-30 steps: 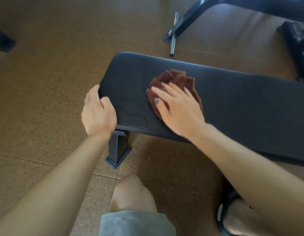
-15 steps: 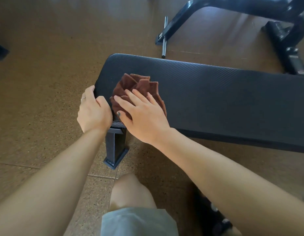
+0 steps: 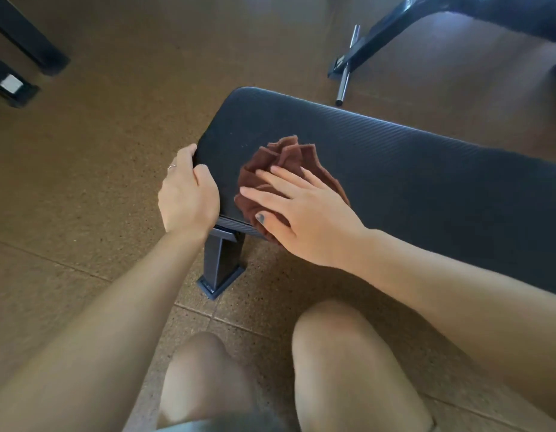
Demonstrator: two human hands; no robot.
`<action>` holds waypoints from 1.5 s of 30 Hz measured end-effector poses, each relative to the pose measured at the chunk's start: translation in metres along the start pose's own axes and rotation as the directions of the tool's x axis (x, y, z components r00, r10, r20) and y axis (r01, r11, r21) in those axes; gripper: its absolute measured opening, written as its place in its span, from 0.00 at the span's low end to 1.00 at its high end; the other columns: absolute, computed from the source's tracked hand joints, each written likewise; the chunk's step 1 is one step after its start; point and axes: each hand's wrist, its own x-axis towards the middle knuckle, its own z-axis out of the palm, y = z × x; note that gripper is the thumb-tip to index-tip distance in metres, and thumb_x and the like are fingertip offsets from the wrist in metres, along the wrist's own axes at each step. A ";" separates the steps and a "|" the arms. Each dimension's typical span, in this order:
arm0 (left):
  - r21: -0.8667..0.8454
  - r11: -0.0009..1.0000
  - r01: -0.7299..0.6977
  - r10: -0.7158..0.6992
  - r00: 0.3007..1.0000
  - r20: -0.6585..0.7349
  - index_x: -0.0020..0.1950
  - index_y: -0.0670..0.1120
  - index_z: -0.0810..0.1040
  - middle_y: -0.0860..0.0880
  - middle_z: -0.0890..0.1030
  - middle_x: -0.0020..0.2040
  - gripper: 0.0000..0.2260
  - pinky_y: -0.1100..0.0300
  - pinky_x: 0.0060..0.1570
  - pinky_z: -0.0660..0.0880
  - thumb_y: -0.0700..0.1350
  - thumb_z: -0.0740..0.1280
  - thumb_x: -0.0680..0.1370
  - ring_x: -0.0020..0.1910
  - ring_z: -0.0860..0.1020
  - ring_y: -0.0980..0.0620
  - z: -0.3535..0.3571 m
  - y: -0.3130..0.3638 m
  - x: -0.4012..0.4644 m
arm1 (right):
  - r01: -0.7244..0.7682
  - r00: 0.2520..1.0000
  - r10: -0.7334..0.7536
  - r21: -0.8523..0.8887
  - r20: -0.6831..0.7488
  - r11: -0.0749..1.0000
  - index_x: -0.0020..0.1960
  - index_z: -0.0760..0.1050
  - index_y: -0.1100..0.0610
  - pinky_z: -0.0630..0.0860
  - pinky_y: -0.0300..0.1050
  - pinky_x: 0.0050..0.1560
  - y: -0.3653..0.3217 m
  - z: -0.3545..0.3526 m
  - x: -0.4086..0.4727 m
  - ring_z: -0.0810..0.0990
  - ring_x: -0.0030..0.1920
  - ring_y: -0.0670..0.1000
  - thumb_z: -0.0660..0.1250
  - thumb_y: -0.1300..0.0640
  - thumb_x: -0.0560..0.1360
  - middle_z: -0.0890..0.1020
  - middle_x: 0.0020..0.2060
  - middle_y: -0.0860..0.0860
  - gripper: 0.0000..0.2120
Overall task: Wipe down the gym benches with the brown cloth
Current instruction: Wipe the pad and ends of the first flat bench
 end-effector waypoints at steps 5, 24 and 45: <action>0.012 1.000 0.016 -0.016 0.999 0.027 0.79 0.50 0.68 0.43 0.73 0.74 0.22 0.50 0.70 0.66 0.44 0.52 0.85 0.71 0.72 0.40 -0.002 0.000 0.002 | -0.015 1.000 0.015 0.012 -0.017 1.000 0.78 0.69 0.43 0.58 0.59 0.81 0.000 0.004 0.071 0.63 0.81 0.53 0.52 0.44 0.86 0.69 0.79 0.47 0.22; 0.056 0.996 0.063 -0.063 0.998 0.013 0.74 0.48 0.72 0.44 0.77 0.70 0.21 0.50 0.62 0.69 0.41 0.53 0.83 0.67 0.74 0.39 -0.005 0.009 -0.004 | -0.006 1.000 0.007 0.086 -0.021 0.996 0.76 0.72 0.43 0.56 0.59 0.80 0.001 0.012 0.132 0.64 0.80 0.52 0.52 0.45 0.85 0.72 0.77 0.48 0.22; 0.000 0.999 0.043 -0.043 0.999 0.018 0.76 0.47 0.70 0.46 0.75 0.73 0.22 0.49 0.64 0.68 0.42 0.53 0.83 0.68 0.74 0.42 0.000 0.003 0.000 | -0.241 0.963 0.246 0.059 -0.109 0.969 0.78 0.70 0.45 0.58 0.58 0.80 0.027 0.002 0.077 0.63 0.80 0.57 0.49 0.42 0.84 0.69 0.79 0.53 0.26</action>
